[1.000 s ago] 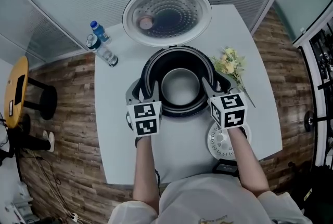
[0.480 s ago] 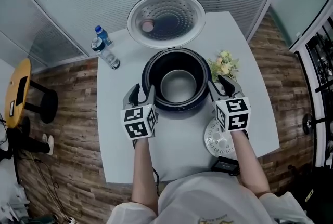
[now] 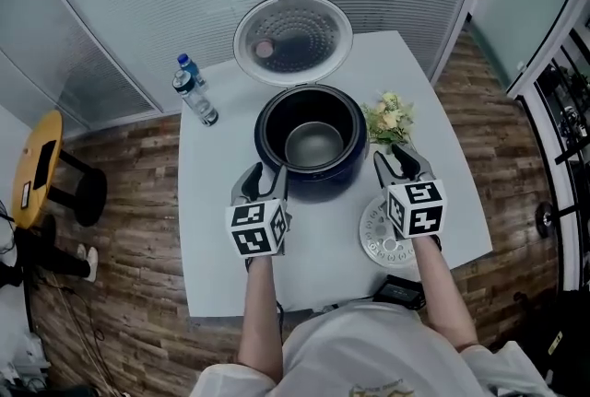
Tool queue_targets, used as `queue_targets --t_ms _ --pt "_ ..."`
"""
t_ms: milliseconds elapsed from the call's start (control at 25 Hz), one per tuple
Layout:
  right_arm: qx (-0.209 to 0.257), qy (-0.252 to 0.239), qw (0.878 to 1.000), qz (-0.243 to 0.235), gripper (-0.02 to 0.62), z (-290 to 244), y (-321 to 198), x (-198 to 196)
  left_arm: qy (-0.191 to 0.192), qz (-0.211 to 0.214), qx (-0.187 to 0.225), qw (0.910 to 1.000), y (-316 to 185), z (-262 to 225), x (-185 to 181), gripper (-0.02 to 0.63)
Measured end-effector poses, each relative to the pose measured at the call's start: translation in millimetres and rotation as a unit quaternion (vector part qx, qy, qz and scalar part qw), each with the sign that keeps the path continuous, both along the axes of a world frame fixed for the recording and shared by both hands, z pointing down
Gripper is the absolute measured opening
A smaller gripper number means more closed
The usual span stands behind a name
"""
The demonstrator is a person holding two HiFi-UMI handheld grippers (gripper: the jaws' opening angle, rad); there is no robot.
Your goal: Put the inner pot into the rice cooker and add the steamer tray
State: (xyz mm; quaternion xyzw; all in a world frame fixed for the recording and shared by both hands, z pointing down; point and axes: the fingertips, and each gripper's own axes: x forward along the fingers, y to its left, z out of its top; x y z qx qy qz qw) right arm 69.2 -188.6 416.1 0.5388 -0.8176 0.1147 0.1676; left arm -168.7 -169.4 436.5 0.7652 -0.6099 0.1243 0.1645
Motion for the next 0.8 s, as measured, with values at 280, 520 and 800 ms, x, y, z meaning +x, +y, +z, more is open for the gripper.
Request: queue_targets --t_ms 280,520,800 --pt "-0.001 -0.007 1.000 0.025 0.158 0.4 42.9 21.2 0.008 0.021 0.004 0.9997 37.6 -4.4 18.0 0.199" --pt "-0.004 -0.008 0.998 0.055 0.158 -0.5 71.7 41.9 0.016 0.047 0.010 0.9987 59.7 -10.1 36.5 0.199" --pt "-0.027 -0.003 0.996 0.085 0.158 18.6 105.6 72.3 0.024 0.085 -0.011 0.9961 80.3 7.6 71.4 0.199"
